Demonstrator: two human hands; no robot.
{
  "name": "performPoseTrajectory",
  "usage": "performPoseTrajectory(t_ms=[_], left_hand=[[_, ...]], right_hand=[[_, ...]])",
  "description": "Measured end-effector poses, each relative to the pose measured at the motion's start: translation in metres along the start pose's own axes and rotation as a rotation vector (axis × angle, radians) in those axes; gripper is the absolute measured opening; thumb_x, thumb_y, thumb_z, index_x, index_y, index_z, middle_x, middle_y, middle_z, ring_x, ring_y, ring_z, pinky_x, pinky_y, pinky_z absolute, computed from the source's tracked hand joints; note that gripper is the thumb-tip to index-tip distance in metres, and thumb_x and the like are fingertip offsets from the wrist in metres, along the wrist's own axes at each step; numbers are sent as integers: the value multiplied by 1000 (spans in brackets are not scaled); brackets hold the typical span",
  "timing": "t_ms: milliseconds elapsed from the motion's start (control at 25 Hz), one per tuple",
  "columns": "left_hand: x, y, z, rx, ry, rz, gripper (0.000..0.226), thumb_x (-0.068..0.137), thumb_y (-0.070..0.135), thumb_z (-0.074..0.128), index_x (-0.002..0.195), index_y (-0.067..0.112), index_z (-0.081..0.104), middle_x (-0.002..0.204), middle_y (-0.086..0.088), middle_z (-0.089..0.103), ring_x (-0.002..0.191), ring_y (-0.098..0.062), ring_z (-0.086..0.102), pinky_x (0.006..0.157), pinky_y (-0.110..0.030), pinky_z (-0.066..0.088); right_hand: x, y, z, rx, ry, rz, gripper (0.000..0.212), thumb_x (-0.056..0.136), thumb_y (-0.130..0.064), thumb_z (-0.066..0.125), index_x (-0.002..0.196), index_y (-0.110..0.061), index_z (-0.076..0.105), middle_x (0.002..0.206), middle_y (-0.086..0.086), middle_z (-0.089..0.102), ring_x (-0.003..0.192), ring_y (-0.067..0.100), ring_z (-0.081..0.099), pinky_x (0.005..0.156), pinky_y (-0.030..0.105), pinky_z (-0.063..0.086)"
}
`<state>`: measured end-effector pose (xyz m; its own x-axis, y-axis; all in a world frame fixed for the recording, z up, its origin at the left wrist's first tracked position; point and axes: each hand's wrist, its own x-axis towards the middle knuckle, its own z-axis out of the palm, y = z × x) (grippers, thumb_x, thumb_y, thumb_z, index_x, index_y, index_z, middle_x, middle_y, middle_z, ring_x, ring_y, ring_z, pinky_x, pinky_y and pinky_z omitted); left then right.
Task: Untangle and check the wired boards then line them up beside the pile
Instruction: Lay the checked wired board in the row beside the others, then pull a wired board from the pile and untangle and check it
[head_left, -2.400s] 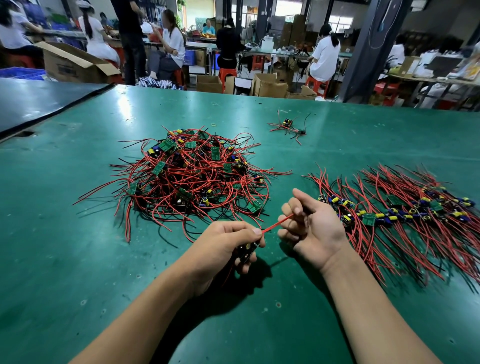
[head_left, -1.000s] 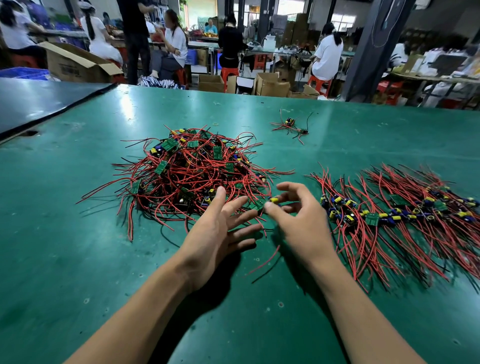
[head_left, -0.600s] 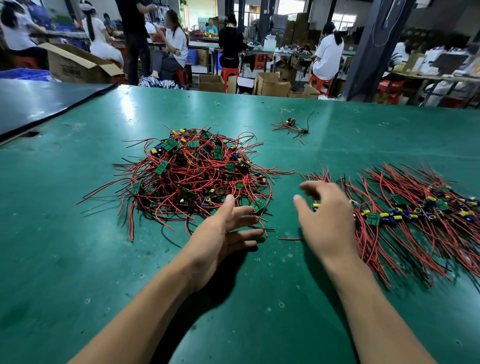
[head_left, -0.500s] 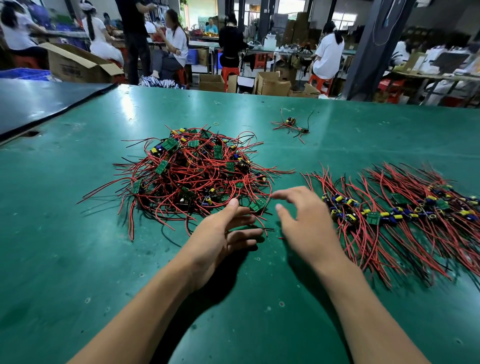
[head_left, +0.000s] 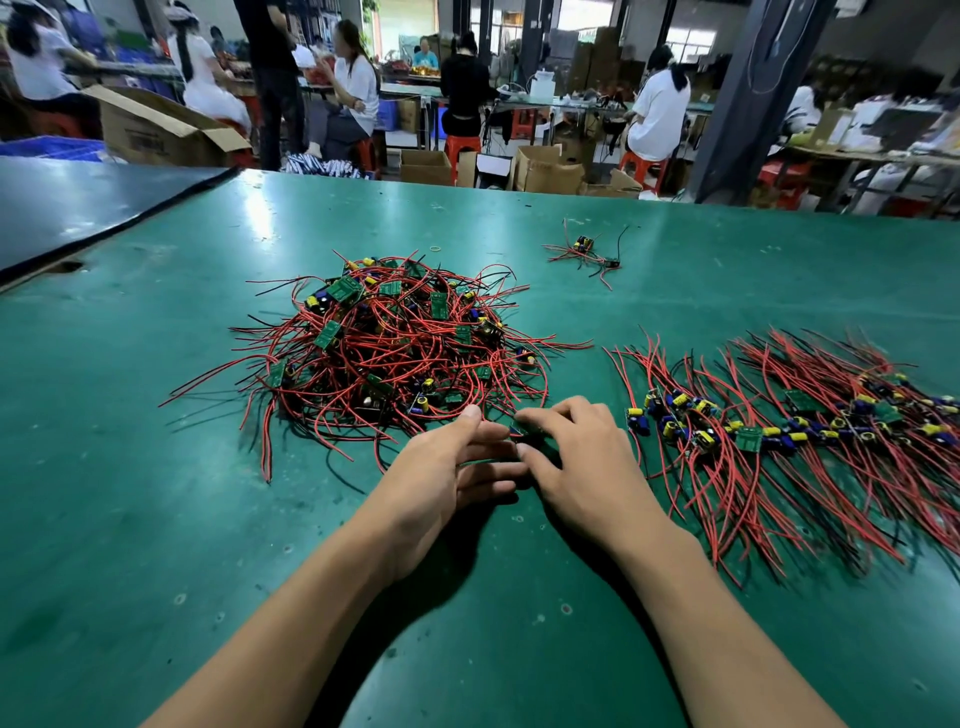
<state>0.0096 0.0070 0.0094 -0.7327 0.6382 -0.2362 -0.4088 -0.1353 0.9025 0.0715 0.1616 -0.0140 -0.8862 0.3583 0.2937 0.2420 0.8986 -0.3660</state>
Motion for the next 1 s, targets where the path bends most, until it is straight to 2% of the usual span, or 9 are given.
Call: performPoseTrajectory(t_ms=[120,200,280,360,440,560,720,880,1000], left_hand=[[0,-1,0,3,19,9,46,103,35,39,113,-6,59,103,-24,71,90,-31,72,78,-36,60],[-1,-1,1,2,33,9,45,103,34,41,111,-5,61,104,-25,71,87,-31,72,77,-35,61],[-1,-1,1,-2,37,4,41,102,32,44,107,-5,62,98,-24,71,81,-30,72,74,-34,60],[-3,-1,1,14,21,6,36,101,29,48,104,-4,63,91,-22,70,76,-28,71,71,-32,60],[-4,-2,1,45,3,9,31,99,25,52,101,-4,63,89,-21,71,74,-27,70,69,-30,59],[-5,-3,0,55,-21,6,25,98,20,54,98,-3,64,87,-21,71,68,-25,71,62,-28,59],[-6,0,1,60,-66,39,33,93,35,56,97,5,69,86,-17,72,67,-25,69,61,-29,58],[-7,2,2,-13,-81,25,38,79,51,61,79,16,74,74,-11,68,55,-21,65,51,-25,53],[-9,2,2,58,-89,60,36,73,47,70,83,12,73,74,-9,69,56,-21,66,51,-23,50]], right_hand=[[1,0,-2,34,21,21,28,94,-43,62,119,-32,66,117,-4,61,116,19,50,93,34,33],[0,-3,-2,172,126,48,20,98,-37,59,112,-26,69,108,-5,69,105,15,59,93,35,41],[2,-5,-9,459,308,147,17,101,-30,57,98,-22,71,84,-12,70,78,4,61,77,33,48],[6,-6,-20,886,398,288,21,103,-26,55,89,-19,70,71,-11,66,60,3,56,60,27,46],[8,-12,-31,1394,310,396,23,104,-21,51,94,-16,71,74,-5,67,56,8,55,55,22,45],[6,-17,-39,1702,110,441,23,100,-20,51,99,-15,73,75,0,63,54,8,50,53,20,41],[4,-18,-43,1730,-109,412,21,82,-29,61,95,-16,72,67,-3,60,46,6,45,45,16,35],[1,-24,-28,1383,-281,368,13,94,-27,58,94,-15,64,55,-4,51,40,8,30,49,27,19],[1,-25,-20,1309,-307,423,20,99,-27,58,83,-23,68,57,2,47,46,14,31,49,27,18]])
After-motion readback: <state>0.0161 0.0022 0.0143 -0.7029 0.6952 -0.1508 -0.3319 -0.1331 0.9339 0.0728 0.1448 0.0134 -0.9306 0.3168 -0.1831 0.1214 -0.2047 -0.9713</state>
